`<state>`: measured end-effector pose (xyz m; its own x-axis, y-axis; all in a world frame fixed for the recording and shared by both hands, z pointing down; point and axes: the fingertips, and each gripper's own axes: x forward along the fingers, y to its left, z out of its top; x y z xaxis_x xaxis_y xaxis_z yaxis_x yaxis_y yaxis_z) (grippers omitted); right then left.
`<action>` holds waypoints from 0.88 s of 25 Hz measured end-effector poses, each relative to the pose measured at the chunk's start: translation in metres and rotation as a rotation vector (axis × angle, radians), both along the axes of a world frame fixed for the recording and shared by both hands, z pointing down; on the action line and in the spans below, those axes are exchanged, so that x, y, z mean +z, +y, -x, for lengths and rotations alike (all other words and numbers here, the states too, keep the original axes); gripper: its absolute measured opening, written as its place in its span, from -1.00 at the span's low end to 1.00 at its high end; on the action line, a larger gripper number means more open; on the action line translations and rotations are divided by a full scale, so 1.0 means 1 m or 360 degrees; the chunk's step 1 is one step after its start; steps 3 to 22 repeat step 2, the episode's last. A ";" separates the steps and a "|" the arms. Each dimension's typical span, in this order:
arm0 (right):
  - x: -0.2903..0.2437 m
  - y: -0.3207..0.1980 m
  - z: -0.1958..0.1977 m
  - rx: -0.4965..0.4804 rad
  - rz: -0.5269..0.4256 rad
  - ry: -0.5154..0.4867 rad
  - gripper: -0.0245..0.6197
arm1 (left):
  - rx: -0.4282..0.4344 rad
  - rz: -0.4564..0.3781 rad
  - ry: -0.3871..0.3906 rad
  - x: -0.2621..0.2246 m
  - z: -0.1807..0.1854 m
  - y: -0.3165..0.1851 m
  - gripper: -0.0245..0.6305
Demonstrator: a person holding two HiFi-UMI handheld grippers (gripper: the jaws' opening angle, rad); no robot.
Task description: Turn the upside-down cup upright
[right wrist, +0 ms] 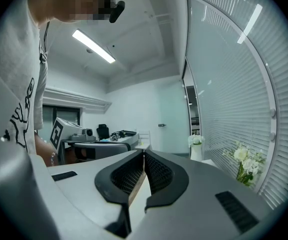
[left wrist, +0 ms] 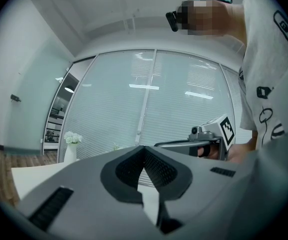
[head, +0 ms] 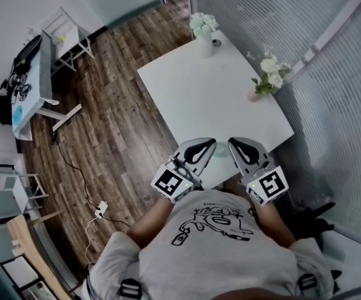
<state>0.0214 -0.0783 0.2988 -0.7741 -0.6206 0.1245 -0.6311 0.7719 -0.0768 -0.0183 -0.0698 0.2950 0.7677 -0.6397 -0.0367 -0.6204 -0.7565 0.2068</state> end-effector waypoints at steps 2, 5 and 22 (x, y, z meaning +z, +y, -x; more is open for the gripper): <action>0.000 0.003 -0.001 -0.0001 0.0002 -0.0003 -0.80 | -0.0007 -0.0009 0.0007 -0.002 -0.001 0.001 -0.92; 0.000 0.003 -0.001 -0.0001 0.0002 -0.0003 -0.80 | -0.0007 -0.0009 0.0007 -0.002 -0.001 0.001 -0.92; 0.000 0.003 -0.001 -0.0001 0.0002 -0.0003 -0.80 | -0.0007 -0.0009 0.0007 -0.002 -0.001 0.001 -0.92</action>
